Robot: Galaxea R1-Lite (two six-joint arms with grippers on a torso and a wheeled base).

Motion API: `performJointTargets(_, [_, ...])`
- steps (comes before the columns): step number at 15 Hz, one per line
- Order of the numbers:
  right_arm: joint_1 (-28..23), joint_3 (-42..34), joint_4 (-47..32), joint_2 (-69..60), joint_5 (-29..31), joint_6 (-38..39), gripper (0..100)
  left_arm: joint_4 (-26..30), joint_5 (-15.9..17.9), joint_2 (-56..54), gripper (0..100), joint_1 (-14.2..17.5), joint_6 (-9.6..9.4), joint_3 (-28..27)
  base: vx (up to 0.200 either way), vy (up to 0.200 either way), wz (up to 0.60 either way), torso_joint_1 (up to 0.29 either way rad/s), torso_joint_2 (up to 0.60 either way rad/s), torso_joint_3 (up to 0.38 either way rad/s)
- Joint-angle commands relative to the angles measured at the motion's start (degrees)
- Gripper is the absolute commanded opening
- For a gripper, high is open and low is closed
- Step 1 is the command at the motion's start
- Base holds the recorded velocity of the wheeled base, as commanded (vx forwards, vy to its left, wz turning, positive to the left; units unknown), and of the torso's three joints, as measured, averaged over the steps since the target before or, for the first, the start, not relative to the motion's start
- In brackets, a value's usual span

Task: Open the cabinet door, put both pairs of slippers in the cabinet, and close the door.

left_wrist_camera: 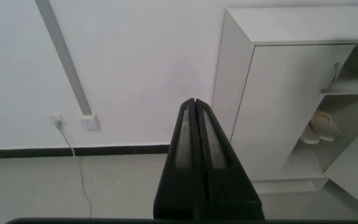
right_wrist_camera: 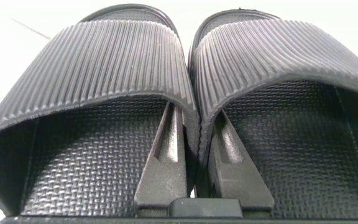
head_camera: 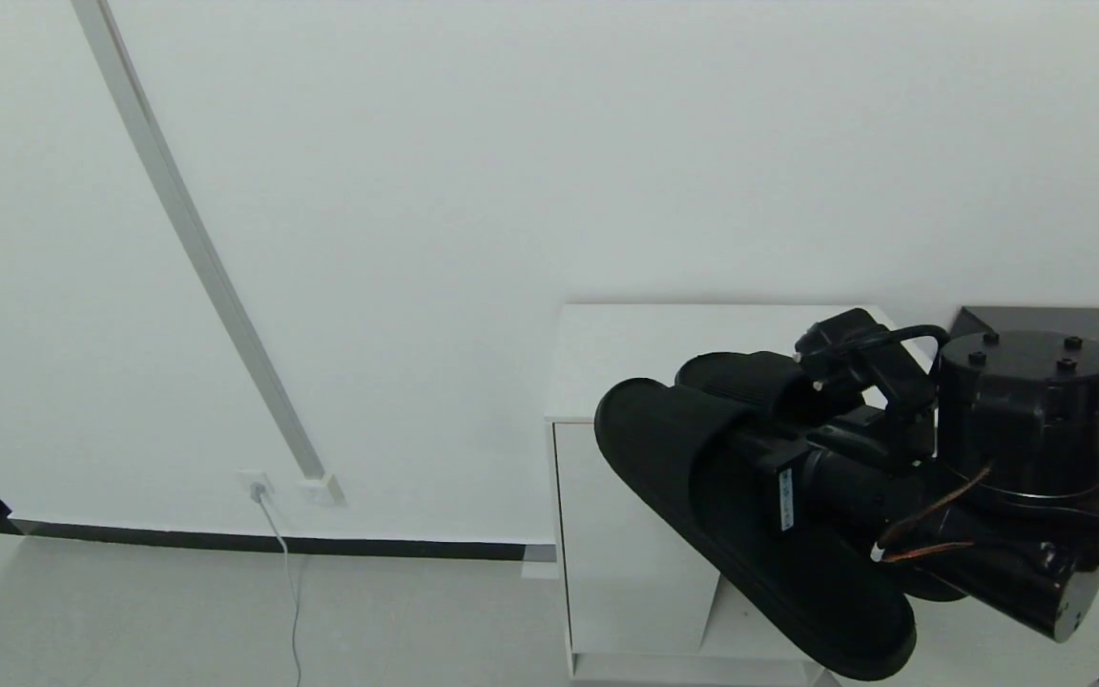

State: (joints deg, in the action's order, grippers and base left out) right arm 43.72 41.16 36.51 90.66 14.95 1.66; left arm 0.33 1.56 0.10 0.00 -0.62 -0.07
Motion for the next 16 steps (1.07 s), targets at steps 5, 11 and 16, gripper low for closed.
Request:
performJointTargets(5, [0.05,-0.20,-0.04,0.22,0.08,0.01,0,0.02,0.02,-0.01,0,0.00,0.01,-0.01,0.000,0.000,0.00,0.000,0.00,0.000])
performJointTargets(11, [0.23,-0.20,-0.04,0.57,0.17,0.01,0,0.02,0.02,-0.01,0,0.00,0.01,-0.01,0.000,-0.067,0.00,0.001,0.00,0.002])
performJointTargets(16, [0.23,-0.29,0.05,0.39,0.17,0.01,0,0.02,0.02,-0.01,0,0.00,0.01,-0.01,0.000,-0.200,0.00,0.006,0.00,0.006])
